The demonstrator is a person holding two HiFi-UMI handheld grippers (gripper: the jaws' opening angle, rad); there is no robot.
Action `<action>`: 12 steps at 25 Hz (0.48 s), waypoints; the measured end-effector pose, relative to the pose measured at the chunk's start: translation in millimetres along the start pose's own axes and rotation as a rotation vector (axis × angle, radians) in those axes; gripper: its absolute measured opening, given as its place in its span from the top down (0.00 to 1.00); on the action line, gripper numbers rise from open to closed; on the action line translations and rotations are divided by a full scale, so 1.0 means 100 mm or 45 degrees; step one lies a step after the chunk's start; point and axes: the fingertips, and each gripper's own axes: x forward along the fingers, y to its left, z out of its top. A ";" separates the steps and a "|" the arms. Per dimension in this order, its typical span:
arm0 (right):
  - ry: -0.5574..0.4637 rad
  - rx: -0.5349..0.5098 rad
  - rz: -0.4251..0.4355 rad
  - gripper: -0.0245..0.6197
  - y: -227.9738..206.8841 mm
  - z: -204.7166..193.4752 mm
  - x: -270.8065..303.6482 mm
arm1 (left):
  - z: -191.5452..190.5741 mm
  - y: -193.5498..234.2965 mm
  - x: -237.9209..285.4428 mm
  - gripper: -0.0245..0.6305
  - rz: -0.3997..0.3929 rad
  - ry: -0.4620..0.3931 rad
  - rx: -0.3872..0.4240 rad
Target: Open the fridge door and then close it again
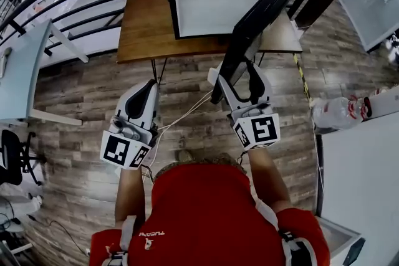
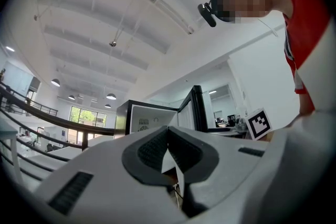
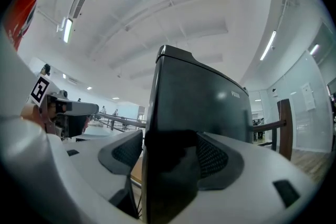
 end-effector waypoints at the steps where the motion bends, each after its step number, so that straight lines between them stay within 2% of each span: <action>1: 0.002 0.006 0.003 0.48 0.02 -0.01 0.07 | 0.00 0.04 0.00 0.95 -0.008 0.001 0.003; 8: 0.015 -0.001 0.061 0.48 0.11 -0.06 0.52 | -0.05 0.23 0.09 0.95 -0.038 0.012 -0.017; 12: 0.012 0.001 0.095 0.48 0.13 -0.04 0.74 | -0.07 0.32 0.14 0.95 -0.021 0.018 -0.018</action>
